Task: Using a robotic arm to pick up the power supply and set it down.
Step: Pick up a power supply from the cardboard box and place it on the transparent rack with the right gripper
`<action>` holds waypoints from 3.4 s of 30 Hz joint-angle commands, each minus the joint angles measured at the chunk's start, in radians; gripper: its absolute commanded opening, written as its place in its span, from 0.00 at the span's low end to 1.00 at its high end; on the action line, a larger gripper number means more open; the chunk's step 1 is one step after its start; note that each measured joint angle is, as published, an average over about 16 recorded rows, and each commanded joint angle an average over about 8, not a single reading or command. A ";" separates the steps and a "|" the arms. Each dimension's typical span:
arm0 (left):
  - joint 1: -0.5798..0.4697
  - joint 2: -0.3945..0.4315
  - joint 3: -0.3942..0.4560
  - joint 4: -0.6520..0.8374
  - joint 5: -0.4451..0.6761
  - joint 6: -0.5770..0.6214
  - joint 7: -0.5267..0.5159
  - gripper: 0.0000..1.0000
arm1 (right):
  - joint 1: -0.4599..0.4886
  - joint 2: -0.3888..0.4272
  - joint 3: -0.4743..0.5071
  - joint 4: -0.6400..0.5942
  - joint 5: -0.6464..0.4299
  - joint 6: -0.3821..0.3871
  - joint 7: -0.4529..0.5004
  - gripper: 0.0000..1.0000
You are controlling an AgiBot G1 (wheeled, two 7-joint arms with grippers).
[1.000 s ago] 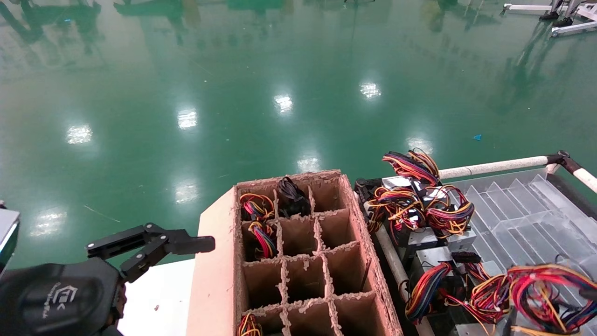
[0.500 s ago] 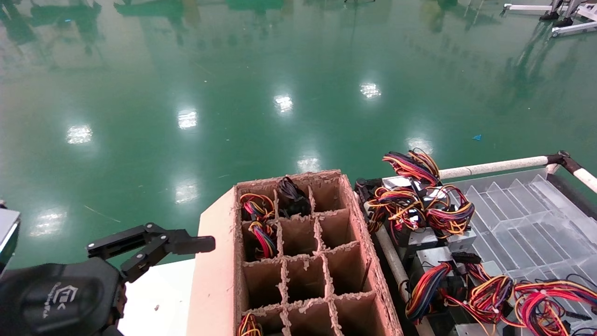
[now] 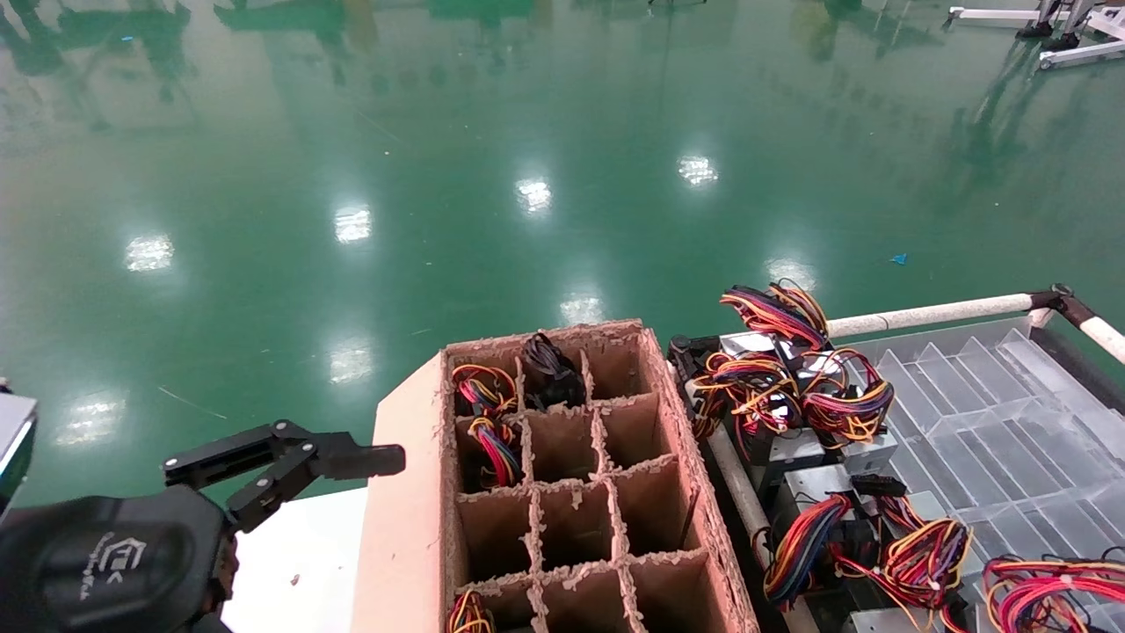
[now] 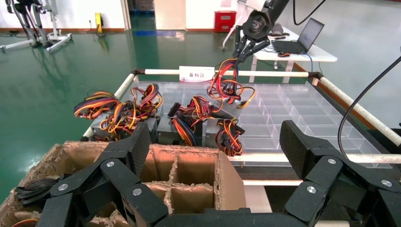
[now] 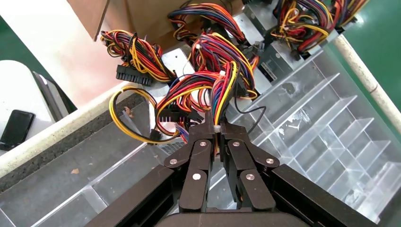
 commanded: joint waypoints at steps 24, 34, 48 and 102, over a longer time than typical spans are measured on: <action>0.000 0.000 0.001 0.000 -0.001 0.000 0.000 1.00 | 0.020 -0.016 -0.022 -0.116 -0.046 0.001 -0.065 0.00; 0.000 0.000 0.001 0.000 -0.001 0.000 0.001 1.00 | 0.031 0.009 -0.043 -0.107 -0.025 -0.003 -0.075 0.00; 0.000 -0.001 0.001 0.000 -0.001 -0.001 0.001 1.00 | 0.011 0.062 -0.037 -0.072 -0.003 -0.004 -0.072 0.00; 0.000 -0.001 0.003 0.000 -0.002 -0.002 0.001 1.00 | 0.062 -0.140 -0.177 -0.158 0.007 -0.002 -0.058 1.00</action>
